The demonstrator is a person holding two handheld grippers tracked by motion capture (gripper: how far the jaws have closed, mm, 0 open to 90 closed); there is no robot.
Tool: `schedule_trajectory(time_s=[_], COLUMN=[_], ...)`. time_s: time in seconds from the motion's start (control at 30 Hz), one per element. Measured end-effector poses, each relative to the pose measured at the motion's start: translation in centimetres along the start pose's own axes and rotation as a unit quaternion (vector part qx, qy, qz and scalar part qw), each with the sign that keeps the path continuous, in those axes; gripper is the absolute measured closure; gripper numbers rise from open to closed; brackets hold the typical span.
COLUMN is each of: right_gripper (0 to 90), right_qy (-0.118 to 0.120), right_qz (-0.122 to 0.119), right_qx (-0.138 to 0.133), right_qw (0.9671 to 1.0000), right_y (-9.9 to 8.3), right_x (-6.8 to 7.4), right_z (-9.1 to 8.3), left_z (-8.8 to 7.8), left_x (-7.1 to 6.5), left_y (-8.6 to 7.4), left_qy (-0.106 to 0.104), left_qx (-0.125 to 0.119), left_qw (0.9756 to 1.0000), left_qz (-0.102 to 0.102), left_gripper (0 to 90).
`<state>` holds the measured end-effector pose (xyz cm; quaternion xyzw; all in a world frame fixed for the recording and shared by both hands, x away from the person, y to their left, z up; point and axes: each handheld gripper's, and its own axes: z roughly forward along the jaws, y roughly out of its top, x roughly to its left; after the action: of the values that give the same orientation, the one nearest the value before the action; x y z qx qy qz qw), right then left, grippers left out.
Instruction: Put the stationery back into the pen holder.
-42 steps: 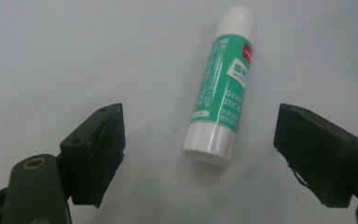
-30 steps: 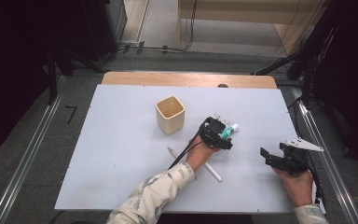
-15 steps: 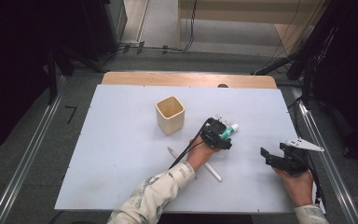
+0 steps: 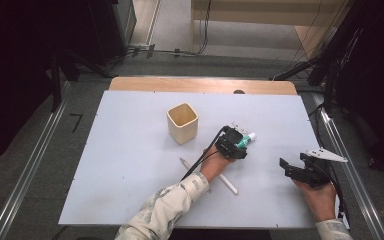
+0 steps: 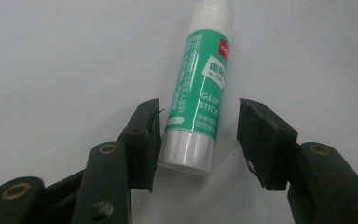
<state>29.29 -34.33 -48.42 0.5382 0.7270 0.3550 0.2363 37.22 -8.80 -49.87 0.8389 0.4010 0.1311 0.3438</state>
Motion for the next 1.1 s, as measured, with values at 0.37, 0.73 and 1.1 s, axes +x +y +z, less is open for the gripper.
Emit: schedule_trajectory(time_s=[0.37, 0.73, 1.1], right_gripper=[17.1, 17.0, 17.1], right_qy=[0.0, -0.001, 0.0], right_qz=[0.001, 0.002, 0.002], right_qx=[0.001, 0.001, 0.001], right_qw=[1.0, 1.0, 1.0], right_y=[0.0, 0.0, 0.01], right_x=[0.02, 0.01, 0.01], right_z=[0.02, 0.05, 0.04], left_z=[-0.07, -0.1, -0.09], left_x=[0.15, -0.02, -0.21], left_y=[0.01, -0.04, -0.01], left_qy=[-0.003, 0.0, 0.01], left_qx=[0.003, 0.004, 0.007], left_qw=[1.0, 0.9999, 0.9996], left_qz=[0.003, 0.013, 0.027], left_gripper=[57.1, 62.3, 66.5])
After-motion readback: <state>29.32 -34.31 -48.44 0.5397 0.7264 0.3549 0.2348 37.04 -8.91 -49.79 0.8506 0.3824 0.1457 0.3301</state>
